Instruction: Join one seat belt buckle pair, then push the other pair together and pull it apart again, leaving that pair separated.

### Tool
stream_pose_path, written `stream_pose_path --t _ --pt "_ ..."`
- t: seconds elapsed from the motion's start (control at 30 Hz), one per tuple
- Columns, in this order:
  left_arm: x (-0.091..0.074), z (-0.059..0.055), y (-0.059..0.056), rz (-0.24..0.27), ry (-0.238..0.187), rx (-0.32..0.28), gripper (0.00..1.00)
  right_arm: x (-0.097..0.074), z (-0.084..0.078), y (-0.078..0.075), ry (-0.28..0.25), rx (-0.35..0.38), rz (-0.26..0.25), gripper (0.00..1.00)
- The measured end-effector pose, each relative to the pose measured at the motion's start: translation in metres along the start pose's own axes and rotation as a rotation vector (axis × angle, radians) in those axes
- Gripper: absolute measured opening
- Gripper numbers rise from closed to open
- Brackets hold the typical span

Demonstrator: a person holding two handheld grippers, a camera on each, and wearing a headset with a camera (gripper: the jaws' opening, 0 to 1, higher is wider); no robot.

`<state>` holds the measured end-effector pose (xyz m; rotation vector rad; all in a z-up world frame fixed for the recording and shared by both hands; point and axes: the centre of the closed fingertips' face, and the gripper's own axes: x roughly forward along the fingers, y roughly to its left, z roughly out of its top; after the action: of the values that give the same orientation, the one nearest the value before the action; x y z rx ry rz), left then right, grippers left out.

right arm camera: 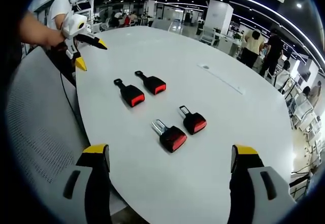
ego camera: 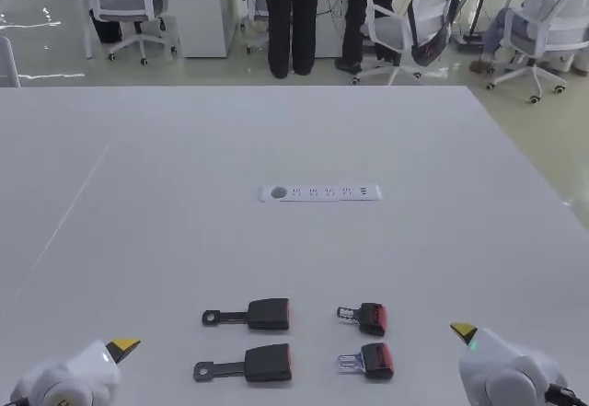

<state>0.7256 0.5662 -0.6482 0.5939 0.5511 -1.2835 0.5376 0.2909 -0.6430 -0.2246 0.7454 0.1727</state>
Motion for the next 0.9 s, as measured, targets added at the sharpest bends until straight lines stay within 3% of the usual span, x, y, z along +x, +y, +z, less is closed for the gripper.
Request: stream_pose_path --t 0.3,0.53,0.9 --pt "0.002 -0.001 0.004 0.005 0.009 -0.001 0.79 0.003 0.004 0.0 -0.005 -0.007 0.008 0.96" --pt "0.008 -0.002 0.007 0.009 0.017 -0.011 0.78 0.007 0.002 0.0 0.015 -0.059 0.016 0.92" --pt "0.028 0.002 -0.002 -0.043 0.031 0.011 0.71 0.016 0.003 -0.001 0.033 -0.163 0.062 0.78"
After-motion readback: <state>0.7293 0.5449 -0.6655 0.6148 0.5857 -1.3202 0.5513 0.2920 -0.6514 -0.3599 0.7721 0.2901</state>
